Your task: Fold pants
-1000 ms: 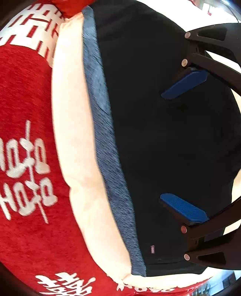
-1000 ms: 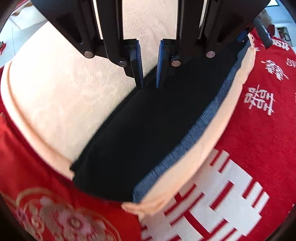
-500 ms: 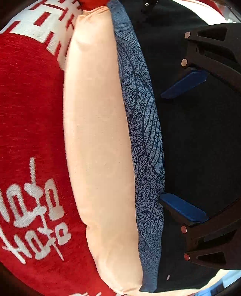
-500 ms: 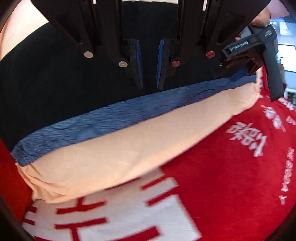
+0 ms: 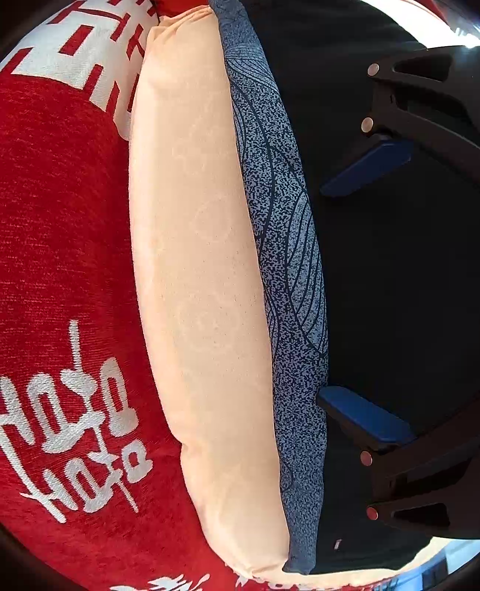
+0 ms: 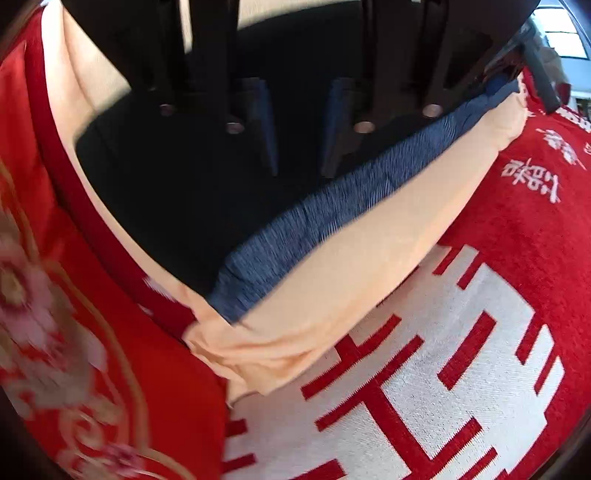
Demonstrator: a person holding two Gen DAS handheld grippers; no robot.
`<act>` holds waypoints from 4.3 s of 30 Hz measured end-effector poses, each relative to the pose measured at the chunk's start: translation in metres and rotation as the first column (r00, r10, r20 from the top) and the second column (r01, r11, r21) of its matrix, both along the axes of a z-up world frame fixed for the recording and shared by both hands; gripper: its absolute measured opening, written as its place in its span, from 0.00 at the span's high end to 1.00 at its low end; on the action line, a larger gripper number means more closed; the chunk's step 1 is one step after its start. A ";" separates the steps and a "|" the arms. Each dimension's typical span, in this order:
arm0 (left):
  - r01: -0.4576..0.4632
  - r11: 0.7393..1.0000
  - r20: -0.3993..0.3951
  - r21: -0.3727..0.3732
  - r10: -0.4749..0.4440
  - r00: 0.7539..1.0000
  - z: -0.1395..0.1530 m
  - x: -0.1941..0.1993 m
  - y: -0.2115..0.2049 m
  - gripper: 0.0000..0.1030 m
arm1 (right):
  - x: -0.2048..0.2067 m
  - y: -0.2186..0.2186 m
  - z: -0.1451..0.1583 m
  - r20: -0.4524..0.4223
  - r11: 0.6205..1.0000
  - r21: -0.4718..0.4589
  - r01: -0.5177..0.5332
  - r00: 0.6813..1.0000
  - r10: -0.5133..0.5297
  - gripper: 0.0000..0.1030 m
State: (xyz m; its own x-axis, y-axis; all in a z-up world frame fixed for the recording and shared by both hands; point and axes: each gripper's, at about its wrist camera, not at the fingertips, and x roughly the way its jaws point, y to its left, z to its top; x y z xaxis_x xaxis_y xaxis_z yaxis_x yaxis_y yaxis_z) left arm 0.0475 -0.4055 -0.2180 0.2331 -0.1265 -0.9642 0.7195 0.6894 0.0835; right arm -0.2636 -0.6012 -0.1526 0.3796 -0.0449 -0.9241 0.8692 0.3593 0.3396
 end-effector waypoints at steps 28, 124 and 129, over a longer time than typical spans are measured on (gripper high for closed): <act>0.066 0.987 0.097 0.147 -0.081 0.992 0.044 -0.075 -0.049 0.00 | -0.084 0.056 -0.022 0.123 0.967 0.234 0.105 0.983 -0.137 0.58; -0.031 0.983 -0.181 -0.179 -0.002 0.984 0.074 0.006 0.179 0.19 | 0.220 0.293 0.001 -0.315 0.762 -0.235 -0.603 0.789 0.527 0.71; -0.070 0.984 -0.174 -0.164 0.041 0.984 0.068 0.028 0.209 0.19 | 0.241 0.361 -0.014 -0.541 0.551 -0.303 -0.777 0.616 0.572 0.47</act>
